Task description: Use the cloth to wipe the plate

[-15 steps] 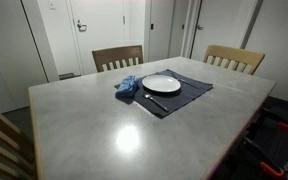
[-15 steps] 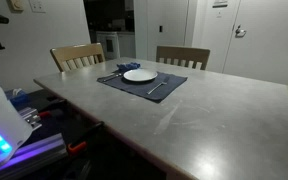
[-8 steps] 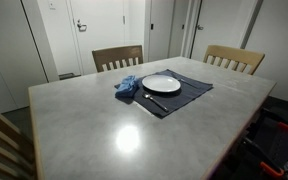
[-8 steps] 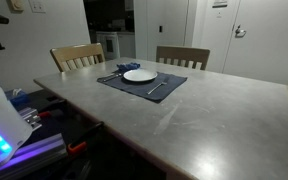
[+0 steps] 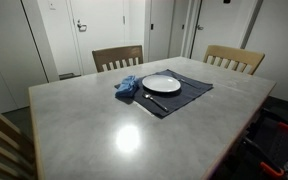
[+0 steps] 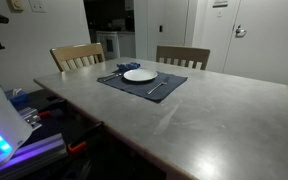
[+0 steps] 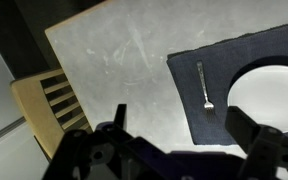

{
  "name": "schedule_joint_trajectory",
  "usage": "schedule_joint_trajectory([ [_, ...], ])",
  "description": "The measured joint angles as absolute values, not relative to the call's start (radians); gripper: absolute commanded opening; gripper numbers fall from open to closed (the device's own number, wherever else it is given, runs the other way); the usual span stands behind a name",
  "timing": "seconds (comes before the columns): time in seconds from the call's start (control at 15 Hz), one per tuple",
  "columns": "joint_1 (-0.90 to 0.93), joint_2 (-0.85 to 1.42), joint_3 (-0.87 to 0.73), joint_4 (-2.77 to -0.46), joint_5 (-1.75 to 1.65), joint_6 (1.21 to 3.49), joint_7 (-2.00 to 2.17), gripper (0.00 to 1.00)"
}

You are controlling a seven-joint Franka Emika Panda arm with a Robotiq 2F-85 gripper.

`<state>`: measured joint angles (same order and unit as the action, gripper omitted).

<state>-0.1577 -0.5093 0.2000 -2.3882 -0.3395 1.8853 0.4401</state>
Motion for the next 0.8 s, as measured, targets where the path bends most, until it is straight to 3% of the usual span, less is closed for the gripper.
schedule_joint_trajectory([
  [0.8, -0.020, -0.053, 0.223, -2.100, -0.315, 1.937, 0.879, 1.00],
])
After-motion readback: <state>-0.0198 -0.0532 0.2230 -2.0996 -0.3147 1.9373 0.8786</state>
